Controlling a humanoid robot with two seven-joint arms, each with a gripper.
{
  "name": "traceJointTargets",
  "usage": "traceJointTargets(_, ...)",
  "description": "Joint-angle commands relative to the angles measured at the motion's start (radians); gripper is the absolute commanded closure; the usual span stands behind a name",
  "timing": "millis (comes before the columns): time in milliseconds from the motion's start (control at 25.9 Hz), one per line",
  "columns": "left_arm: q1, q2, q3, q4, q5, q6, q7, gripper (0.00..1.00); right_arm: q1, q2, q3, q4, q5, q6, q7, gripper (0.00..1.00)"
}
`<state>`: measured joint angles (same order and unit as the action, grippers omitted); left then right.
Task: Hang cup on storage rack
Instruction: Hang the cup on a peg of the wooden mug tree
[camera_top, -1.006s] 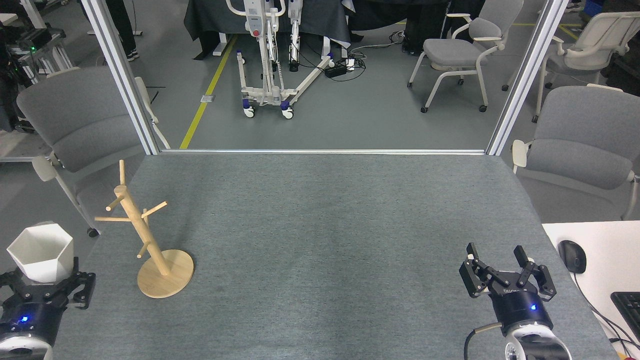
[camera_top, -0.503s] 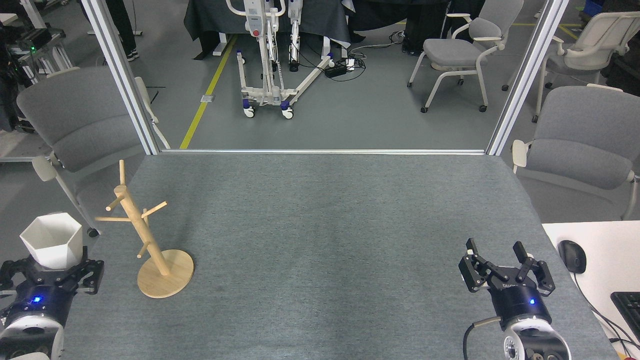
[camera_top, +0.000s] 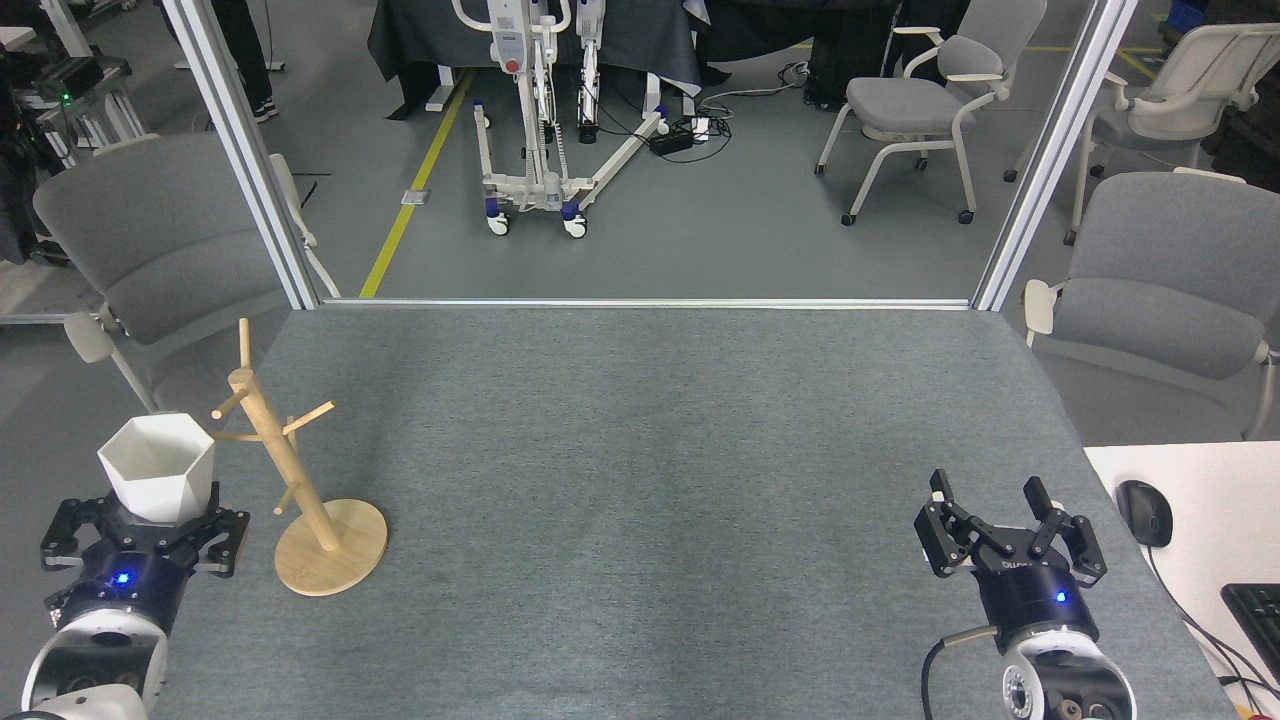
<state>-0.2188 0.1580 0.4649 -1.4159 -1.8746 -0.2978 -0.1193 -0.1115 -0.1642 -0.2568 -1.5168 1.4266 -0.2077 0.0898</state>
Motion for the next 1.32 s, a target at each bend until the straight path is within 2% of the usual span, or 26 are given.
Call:
traceJointTargets(0, 0.001, 0.002, -0.031, -0.008, -0.014, -0.001, 0.000, 1.00, 0.000, -0.001, -0.001, 0.001, 0.000, -0.001, -0.001, 0.00)
traceJointTargets(542, 0.004, -0.005, -0.084, 0.005, -0.052, 0.002, -0.025, 1.00, 0.001, -0.005, -0.001, 0.007, 0.000, -0.001, -0.001, 0.00)
traceJointTargets(580, 0.004, -0.005, -0.089, 0.005, -0.052, 0.003, -0.029, 0.95, 0.001, -0.005, -0.001, 0.007, 0.000, -0.001, -0.001, 0.00)
traceJointTargets(619, 0.004, -0.005, -0.089, 0.006, -0.052, 0.005, -0.034, 0.75, 0.001, -0.006, -0.001, 0.007, 0.000, -0.001, -0.001, 0.00)
traceJointTargets(658, 0.004, -0.006, -0.089, 0.006, -0.052, 0.008, -0.039, 0.61, 0.001, -0.006, -0.001, 0.009, 0.000, -0.001, -0.001, 0.00)
traceJointTargets(696, 0.004, -0.005, -0.091, 0.006, -0.052, 0.009, -0.042, 0.52, 0.001, -0.006, -0.001, 0.009, 0.000, -0.001, -0.001, 0.00)
traceJointTargets(774, 0.004, -0.005, -0.089, 0.006, -0.052, 0.012, -0.040, 0.27, 0.001, -0.006, -0.001, 0.009, 0.000, -0.001, -0.001, 0.00)
traceJointTargets(890, 0.004, -0.006, -0.089, 0.011, -0.049, 0.012, -0.029, 0.08, 0.000, -0.006, -0.001, 0.013, 0.000, -0.001, -0.001, 0.00)
traceJointTargets(967, 0.006, -0.006, -0.089, 0.020, -0.046, 0.014, -0.028, 0.03, 0.000, -0.008, -0.001, 0.024, 0.000, -0.001, -0.001, 0.00)
traceJointTargets(1277, 0.007, -0.005, -0.084, 0.064, -0.040, 0.012, -0.025, 0.02, 0.001, -0.006, -0.001, 0.040, 0.000, -0.001, -0.001, 0.00)
